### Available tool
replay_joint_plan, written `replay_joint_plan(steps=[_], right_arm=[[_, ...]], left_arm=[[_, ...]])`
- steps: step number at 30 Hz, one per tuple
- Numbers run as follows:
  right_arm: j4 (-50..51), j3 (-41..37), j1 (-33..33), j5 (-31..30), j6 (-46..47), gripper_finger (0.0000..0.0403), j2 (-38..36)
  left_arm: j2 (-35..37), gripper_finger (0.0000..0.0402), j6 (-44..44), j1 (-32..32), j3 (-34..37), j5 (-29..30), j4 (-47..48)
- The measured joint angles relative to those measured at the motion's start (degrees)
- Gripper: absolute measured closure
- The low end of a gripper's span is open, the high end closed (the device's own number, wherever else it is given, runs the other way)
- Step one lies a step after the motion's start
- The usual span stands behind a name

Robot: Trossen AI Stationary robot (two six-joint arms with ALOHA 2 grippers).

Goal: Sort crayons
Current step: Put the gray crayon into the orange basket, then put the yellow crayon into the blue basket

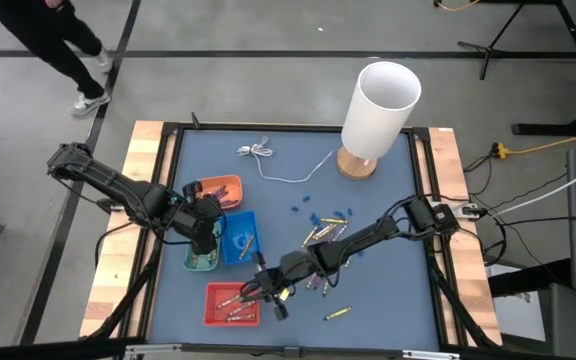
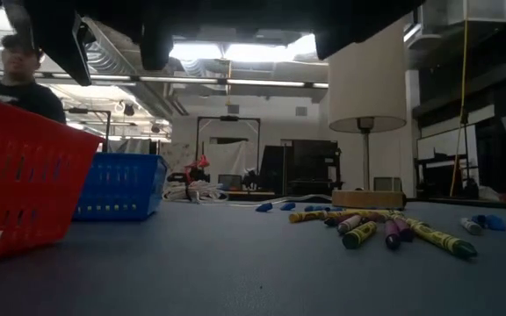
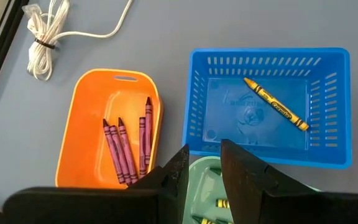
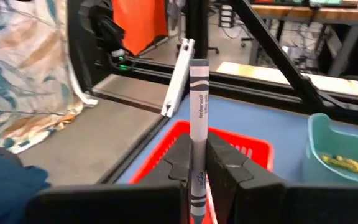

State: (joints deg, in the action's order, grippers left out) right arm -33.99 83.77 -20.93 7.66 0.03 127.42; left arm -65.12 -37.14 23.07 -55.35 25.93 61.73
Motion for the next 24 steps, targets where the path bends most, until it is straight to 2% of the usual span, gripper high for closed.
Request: replay_joint_plan(steps=[4, 11, 15, 20, 24], right_arm=[[2.35, 0.02, 0.07, -2.13, -0.39, 0.0366, -0.02], [3.76, 0.02, 0.33, -2.92, -0.31, 0.0295, -0.06], [3.62, -0.01, 0.33, -3.15, -0.31, 0.0268, -0.06], [8.22, -0.04, 0.33, -1.78, -0.46, 0.0261, -1.29], [17.99, -0.04, 0.32, -0.35, -3.73, 0.0260, -6.20]], left_arm=[[0.00, 0.0326, 0.01, 0.00, 0.00, -0.02, -0.18], [0.00, 0.0326, 0.01, 0.00, 0.00, -0.09, -1.94], [0.00, 0.0326, 0.01, 0.00, 0.00, -0.11, -2.73], [0.00, 0.0326, -0.04, -0.01, 0.00, -0.11, -4.68], [-0.05, 0.0326, -1.23, -0.03, 0.00, 0.03, -12.16]])
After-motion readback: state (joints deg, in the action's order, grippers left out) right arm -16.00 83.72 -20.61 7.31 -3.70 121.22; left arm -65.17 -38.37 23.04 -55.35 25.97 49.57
